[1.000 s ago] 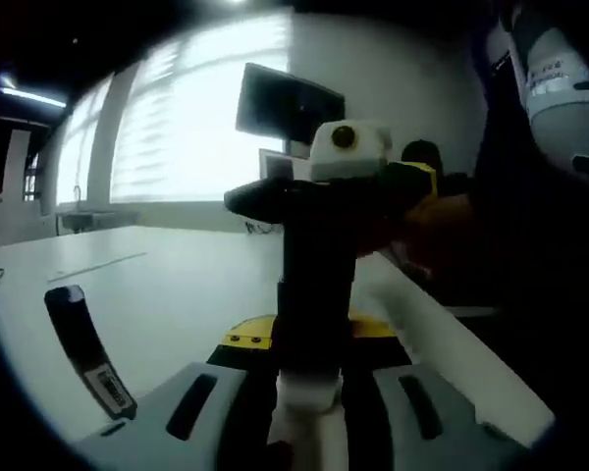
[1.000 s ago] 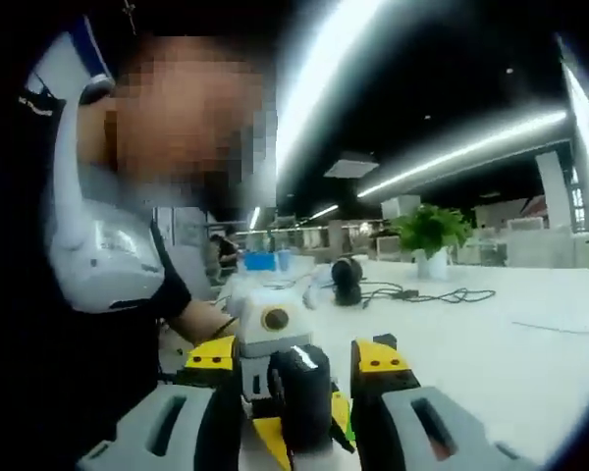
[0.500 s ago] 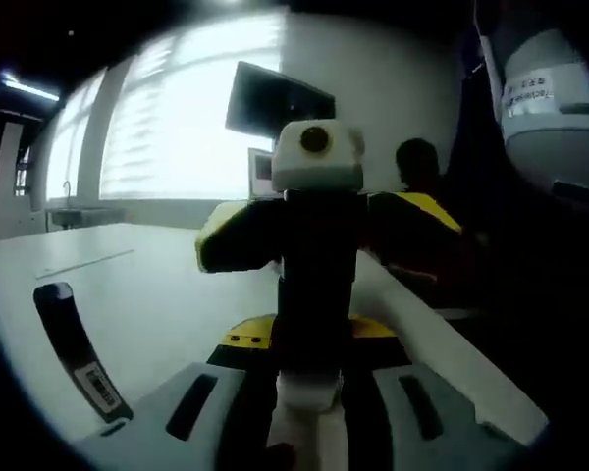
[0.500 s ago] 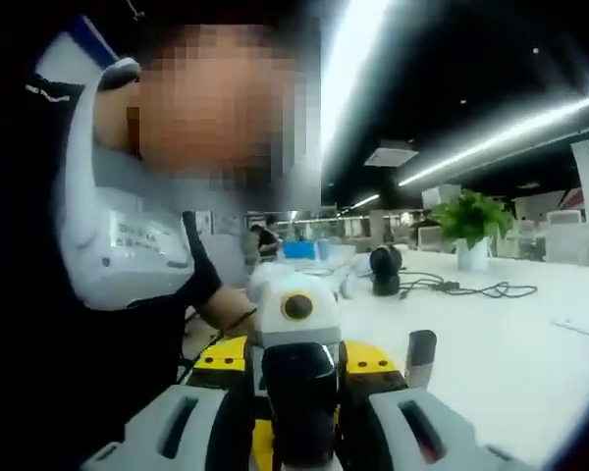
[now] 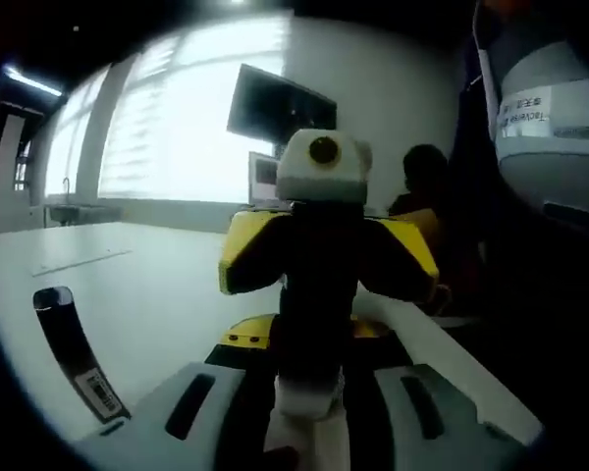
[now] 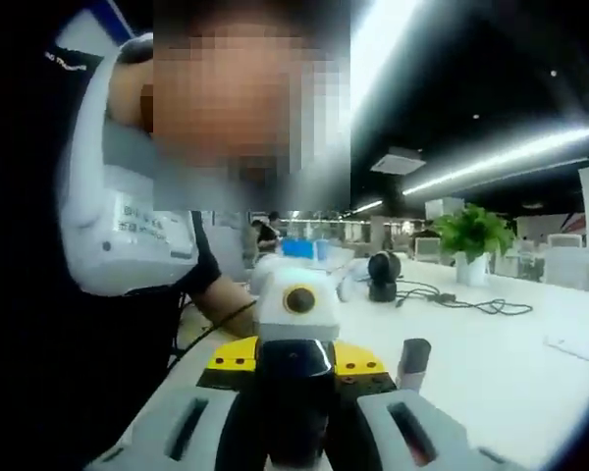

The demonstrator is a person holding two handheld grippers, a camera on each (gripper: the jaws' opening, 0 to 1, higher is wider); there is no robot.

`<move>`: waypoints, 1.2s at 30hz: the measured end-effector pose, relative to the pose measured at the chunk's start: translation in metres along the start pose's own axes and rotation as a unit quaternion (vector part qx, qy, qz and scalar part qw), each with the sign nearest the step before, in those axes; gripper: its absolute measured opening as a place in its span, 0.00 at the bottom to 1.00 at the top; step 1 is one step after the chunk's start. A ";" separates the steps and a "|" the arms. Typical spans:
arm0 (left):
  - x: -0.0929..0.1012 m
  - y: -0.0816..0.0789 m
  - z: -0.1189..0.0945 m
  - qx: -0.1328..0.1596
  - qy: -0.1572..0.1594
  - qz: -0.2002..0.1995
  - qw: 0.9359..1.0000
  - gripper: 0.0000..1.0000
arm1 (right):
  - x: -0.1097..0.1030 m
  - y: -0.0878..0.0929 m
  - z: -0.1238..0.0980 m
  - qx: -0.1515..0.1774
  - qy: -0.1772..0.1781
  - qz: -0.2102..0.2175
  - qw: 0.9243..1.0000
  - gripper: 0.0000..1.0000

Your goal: Pick up cosmetic bottle twist off cap place on table pick up cap screw tight cap place on table

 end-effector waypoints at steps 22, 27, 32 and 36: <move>0.006 0.003 -0.003 -0.003 -0.007 0.021 1.000 0.13 | -0.003 0.000 -0.002 -0.009 0.038 -0.003 0.999 0.17; 0.004 0.003 -0.002 -0.008 -0.021 0.013 1.000 0.12 | 0.003 0.000 -0.006 -0.010 0.064 0.010 0.998 0.17; 0.002 0.003 -0.002 -0.010 -0.041 0.021 0.999 0.12 | 0.007 0.000 -0.009 -0.013 0.096 0.003 0.995 0.17; 0.002 0.003 -0.003 -0.010 -0.042 0.033 0.999 0.12 | 0.004 -0.002 -0.010 -0.011 0.102 -0.001 0.995 0.17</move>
Point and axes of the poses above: the point that each gripper's makers call its tool centre point, and the gripper's own axes: z roughly forward along the fingers, x roughly to its right, y roughly out of its underside, the point moved 1 cm from there along -z, roughly backward along the fingers, and after that the axes turned 4 degrees about -y, right-handed, at the moved point
